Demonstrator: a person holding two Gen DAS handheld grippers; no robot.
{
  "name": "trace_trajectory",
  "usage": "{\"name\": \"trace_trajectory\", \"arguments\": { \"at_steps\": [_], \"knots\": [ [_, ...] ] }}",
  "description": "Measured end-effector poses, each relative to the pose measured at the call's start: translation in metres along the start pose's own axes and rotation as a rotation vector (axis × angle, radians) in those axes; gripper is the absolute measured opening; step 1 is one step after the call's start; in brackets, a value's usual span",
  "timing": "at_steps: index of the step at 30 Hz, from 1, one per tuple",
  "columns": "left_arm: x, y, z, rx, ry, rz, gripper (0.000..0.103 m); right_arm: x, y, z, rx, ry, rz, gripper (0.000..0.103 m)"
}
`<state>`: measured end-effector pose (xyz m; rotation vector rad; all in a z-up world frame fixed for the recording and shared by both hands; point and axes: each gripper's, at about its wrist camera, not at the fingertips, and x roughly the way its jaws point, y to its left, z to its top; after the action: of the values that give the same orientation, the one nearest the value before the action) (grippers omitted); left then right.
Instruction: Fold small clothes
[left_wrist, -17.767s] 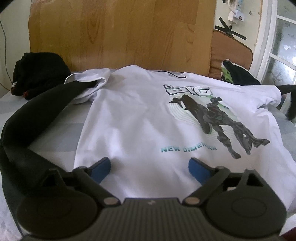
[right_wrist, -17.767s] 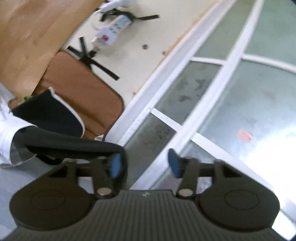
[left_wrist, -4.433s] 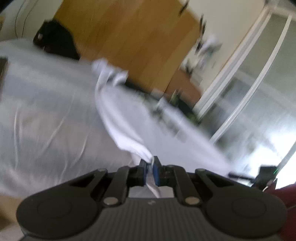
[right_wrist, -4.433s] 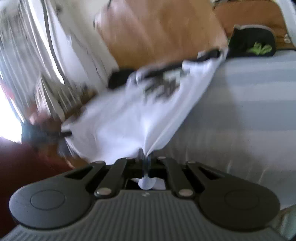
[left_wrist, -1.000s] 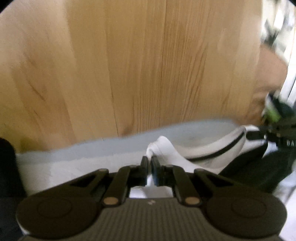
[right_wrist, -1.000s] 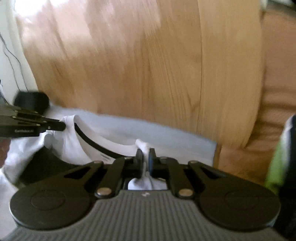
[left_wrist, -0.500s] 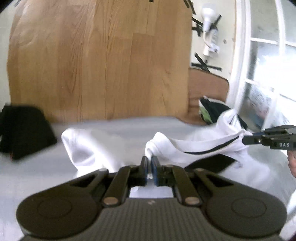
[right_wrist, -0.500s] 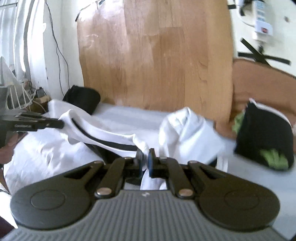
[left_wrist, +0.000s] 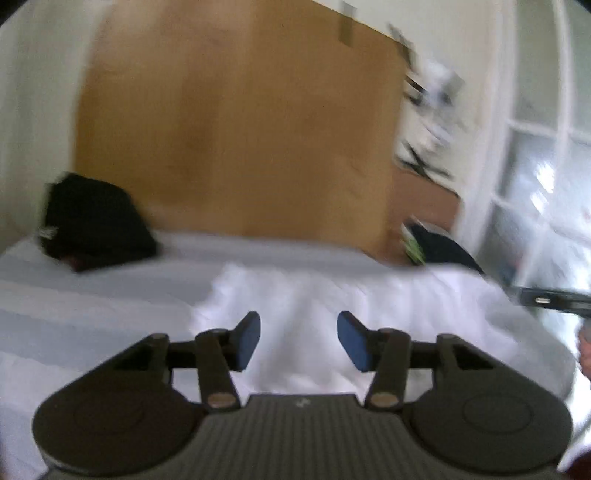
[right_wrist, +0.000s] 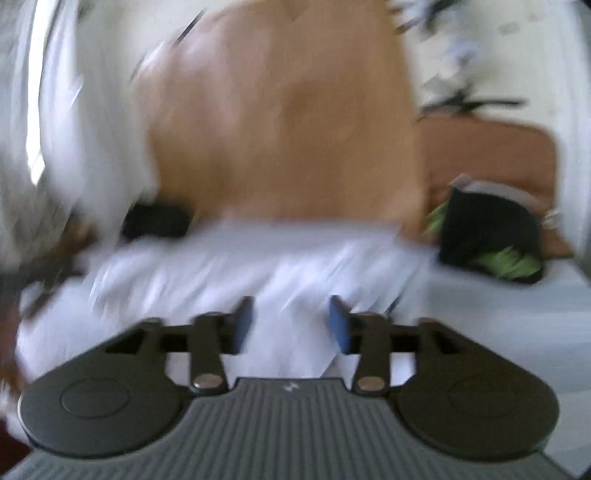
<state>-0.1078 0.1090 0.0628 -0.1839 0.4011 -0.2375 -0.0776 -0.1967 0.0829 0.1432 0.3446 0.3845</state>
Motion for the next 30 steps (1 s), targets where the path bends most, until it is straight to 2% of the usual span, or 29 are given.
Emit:
{"name": "trace_trajectory", "arguments": {
  "at_steps": [1,3,5,6,7,8,9,10,12,15,17,18,19,20,21,23,27,30],
  "knots": [
    [0.006,0.012,0.009,-0.042,0.001,0.042,0.052,0.001,-0.011,0.007,0.059,-0.041,-0.039,0.075],
    [0.029,0.030,0.022,-0.130,0.037,0.066,0.060,0.015,-0.034,0.015,0.202,-0.076,-0.097,0.078],
    [0.056,0.048,0.029,-0.233,0.108,0.041,0.060,0.041,-0.050,0.012,0.331,-0.019,-0.090,0.078],
    [0.071,0.052,0.031,-0.272,0.144,0.022,0.060,0.054,-0.053,0.007,0.385,0.027,-0.064,0.073],
    [0.084,0.055,0.031,-0.303,0.176,0.004,0.055,0.067,-0.056,0.001,0.426,0.076,-0.039,0.063],
    [0.096,0.055,0.030,-0.322,0.203,-0.004,0.050,0.077,-0.056,-0.006,0.451,0.123,-0.023,0.025],
    [0.105,0.054,0.030,-0.334,0.227,-0.008,0.030,0.080,-0.056,-0.011,0.459,0.156,-0.021,0.013],
    [0.113,0.053,0.031,-0.345,0.244,-0.015,0.021,0.077,-0.057,-0.015,0.459,0.168,-0.035,0.013],
    [0.113,0.055,0.026,-0.353,0.231,-0.012,0.017,0.054,-0.064,-0.019,0.453,0.121,-0.066,0.012],
    [0.114,0.065,0.014,-0.360,0.252,-0.005,0.016,0.026,-0.087,-0.043,0.540,0.128,-0.098,0.012],
    [0.124,0.063,0.005,-0.327,0.273,0.012,0.018,0.031,-0.101,-0.068,0.597,0.202,-0.139,0.009],
    [0.126,0.060,0.003,-0.296,0.267,0.024,0.020,0.029,-0.102,-0.075,0.600,0.165,-0.119,0.010],
    [0.124,0.057,0.004,-0.274,0.261,0.034,0.022,0.029,-0.103,-0.076,0.601,0.163,-0.111,0.012],
    [0.123,0.054,0.007,-0.258,0.266,0.051,0.024,0.029,-0.102,-0.073,0.598,0.166,-0.117,0.023],
    [0.117,0.050,0.011,-0.242,0.265,0.070,0.029,0.027,-0.098,-0.069,0.576,0.157,-0.127,0.036],
    [0.098,0.045,0.019,-0.219,0.225,0.094,0.036,0.015,-0.089,-0.056,0.491,0.101,-0.171,0.044],
    [0.049,0.041,0.031,-0.236,0.103,0.074,0.038,0.001,-0.062,-0.037,0.339,-0.008,-0.184,0.044],
    [0.042,0.017,0.035,-0.184,0.077,0.025,0.038,0.023,-0.036,-0.027,0.246,-0.034,-0.100,0.044]
  ]
}}
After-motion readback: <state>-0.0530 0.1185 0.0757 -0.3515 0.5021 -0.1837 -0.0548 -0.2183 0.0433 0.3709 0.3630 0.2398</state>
